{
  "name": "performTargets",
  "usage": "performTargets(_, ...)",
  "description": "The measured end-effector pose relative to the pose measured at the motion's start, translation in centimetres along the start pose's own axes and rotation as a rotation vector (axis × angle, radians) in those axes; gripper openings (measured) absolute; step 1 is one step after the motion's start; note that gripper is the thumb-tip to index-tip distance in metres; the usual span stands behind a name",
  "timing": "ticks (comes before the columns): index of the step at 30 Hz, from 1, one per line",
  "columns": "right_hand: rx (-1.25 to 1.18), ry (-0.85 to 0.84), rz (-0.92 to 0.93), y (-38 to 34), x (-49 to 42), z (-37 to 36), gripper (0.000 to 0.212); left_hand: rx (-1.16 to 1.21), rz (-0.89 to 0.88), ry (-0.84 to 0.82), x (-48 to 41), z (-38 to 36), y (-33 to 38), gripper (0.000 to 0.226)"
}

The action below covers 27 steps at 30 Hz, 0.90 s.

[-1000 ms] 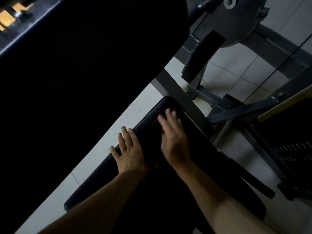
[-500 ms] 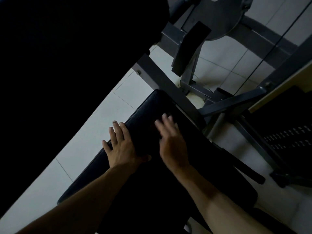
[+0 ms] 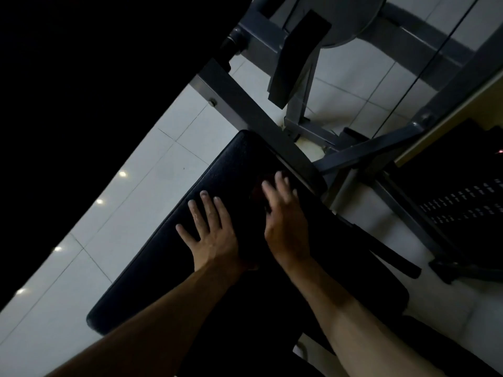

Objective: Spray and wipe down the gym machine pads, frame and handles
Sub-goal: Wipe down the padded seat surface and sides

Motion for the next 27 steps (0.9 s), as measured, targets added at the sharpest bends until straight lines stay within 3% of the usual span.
performTargets(3, 0.060, -0.136, 0.224, -0.2, 5.9, -0.8, 0.063, 0.015, -0.012, 0.006, 0.1, -0.1, 0.2, 0.159)
performTargets(6, 0.147, -0.200, 0.358, 2.2, 6.0, 0.6, 0.066, 0.007, -0.006, 0.002, 0.1, -0.1, 0.2, 0.167)
performTargets(8, 0.141, -0.151, 0.271, 3.7, 2.5, 1.6, 0.069, -0.002, 0.007, -0.009, 0.1, 0.0, 0.1, 0.172)
performTargets(12, -0.003, 0.020, -0.096, 3.7, -2.1, 2.7, 0.061, 0.001, 0.001, 0.000, 0.1, 0.0, 0.1, 0.172)
performTargets(14, -0.003, 0.013, -0.100, 1.9, 0.5, 1.6, 0.060, 0.006, 0.007, -0.013, 0.2, 0.1, 0.2, 0.172)
performTargets(18, 0.004, -0.120, 0.151, 0.7, 10.0, -0.9, 0.058, 0.013, 0.016, -0.018, 0.3, 0.1, 0.5, 0.168)
performTargets(20, 0.010, -0.120, 0.211, 2.1, 10.5, -0.5, 0.062, 0.007, 0.021, -0.008, 0.1, -0.1, 0.5, 0.169)
performTargets(22, 0.029, -0.086, 0.164, 3.8, 7.5, 0.6, 0.066, 0.014, 0.021, -0.021, 0.1, -0.1, 0.5, 0.174)
performTargets(27, -0.053, 0.019, -0.195, 4.8, 0.6, 3.5, 0.075, 0.020, -0.011, 0.004, 0.1, -0.2, 0.2, 0.174)
Point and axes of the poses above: each hand's wrist, its own x-axis away from the middle knuckle, its own z-axis out of the back of the hand, y = z × x, the point moved 1 cm from there along -x, towards the middle knuckle, and after that the axes turned 9 degrees about -y, right-handed, at the moved point
